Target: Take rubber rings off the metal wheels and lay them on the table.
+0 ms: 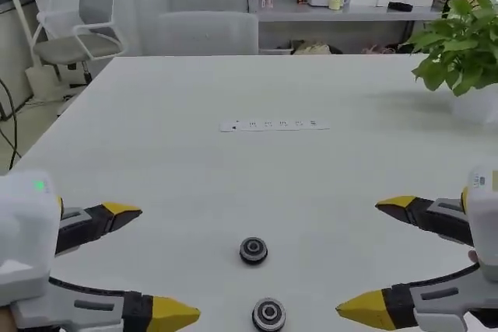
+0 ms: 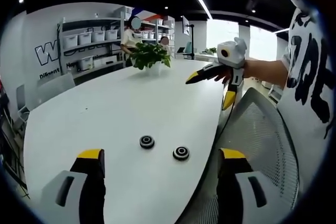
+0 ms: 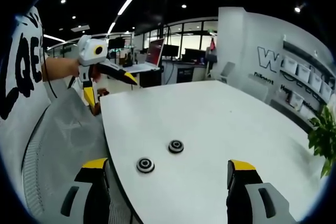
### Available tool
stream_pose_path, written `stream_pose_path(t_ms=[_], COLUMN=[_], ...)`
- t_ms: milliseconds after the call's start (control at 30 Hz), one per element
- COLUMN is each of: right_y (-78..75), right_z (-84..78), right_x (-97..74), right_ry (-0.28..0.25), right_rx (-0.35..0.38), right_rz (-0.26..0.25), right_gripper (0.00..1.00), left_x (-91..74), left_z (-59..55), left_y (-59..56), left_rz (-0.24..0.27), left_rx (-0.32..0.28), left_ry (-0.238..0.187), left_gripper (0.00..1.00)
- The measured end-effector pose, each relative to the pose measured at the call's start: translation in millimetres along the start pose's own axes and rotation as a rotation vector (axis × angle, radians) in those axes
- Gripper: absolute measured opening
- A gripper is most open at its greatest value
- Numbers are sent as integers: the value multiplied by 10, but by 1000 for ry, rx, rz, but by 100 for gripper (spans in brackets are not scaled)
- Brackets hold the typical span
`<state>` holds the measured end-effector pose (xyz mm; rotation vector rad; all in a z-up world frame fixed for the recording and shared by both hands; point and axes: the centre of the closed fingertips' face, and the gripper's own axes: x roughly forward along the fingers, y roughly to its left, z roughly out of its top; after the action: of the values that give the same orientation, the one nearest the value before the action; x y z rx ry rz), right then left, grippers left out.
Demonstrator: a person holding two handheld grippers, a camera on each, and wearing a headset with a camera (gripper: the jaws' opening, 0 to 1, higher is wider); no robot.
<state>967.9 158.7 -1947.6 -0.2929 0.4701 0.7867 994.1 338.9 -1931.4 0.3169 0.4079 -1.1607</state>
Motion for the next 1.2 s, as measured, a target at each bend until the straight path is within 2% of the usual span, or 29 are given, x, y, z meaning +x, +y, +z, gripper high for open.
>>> stream_pose_path(t_ms=[267, 567, 967, 1200], right_y=[-5, 60, 86, 99], right_z=[-5, -27, -64, -93], right_x=[36, 121, 169, 216], right_ry=[-1, 20, 29, 25], right_rx=[2, -5, -4, -1], right_rz=[9, 31, 46, 50], right_gripper=[89, 83, 80, 80], left_x=[31, 94, 175, 223], left_z=[-4, 8, 59, 30], left_y=[-6, -14, -36, -53], left_rz=[-5, -13, -30, -40], left_rx=[6, 13, 27, 31], left_ry=[7, 10, 4, 15], left_gripper=[86, 86, 86, 85])
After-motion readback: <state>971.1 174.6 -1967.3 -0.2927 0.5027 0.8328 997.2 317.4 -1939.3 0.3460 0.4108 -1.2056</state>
